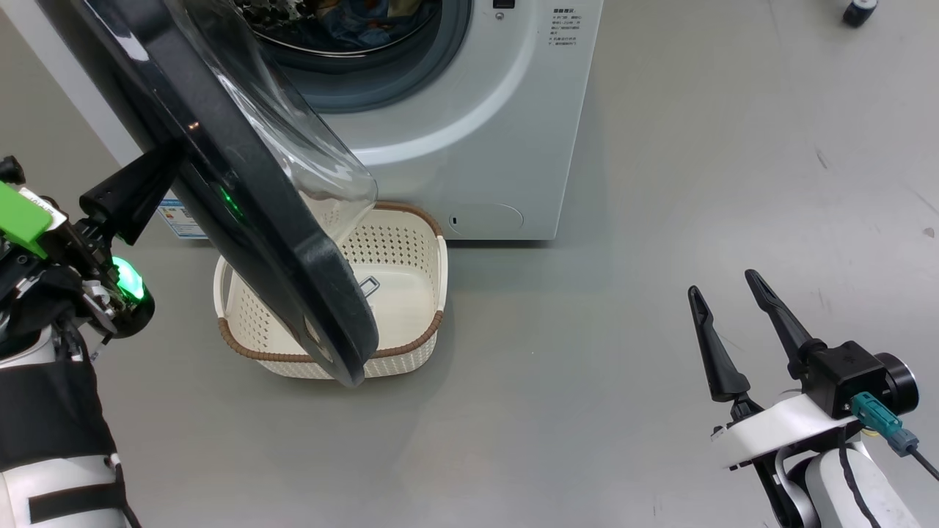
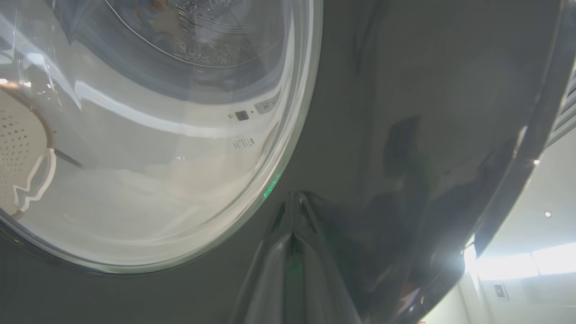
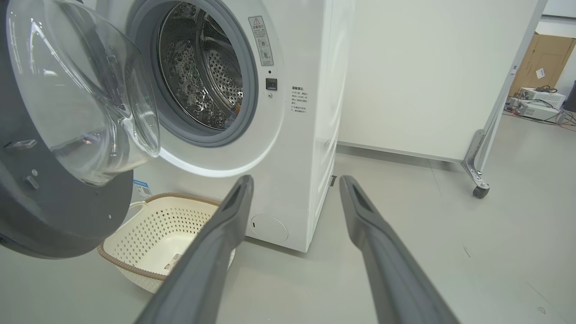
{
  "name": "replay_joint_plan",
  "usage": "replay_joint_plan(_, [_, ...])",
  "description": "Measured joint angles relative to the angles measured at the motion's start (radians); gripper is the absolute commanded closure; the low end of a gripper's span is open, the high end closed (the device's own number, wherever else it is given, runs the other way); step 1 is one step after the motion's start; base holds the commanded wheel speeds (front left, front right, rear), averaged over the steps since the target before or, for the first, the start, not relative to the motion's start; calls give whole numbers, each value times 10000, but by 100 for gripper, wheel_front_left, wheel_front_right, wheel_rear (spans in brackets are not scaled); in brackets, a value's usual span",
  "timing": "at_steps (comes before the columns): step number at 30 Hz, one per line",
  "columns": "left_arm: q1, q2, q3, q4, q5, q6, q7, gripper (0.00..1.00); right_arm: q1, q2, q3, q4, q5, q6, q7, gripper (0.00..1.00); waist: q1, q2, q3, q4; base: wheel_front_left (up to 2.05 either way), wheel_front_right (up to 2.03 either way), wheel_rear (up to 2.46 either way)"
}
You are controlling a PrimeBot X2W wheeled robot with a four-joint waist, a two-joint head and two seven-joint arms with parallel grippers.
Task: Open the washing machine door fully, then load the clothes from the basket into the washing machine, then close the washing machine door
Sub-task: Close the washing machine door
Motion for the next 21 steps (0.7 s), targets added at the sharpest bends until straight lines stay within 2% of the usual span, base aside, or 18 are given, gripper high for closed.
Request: replay_joint_plan(21, [-84, -184, -272, 46, 23, 86, -525, 100, -86, 69, 150, 61, 0, 0, 0, 0, 0, 0, -174, -478, 0, 0, 0])
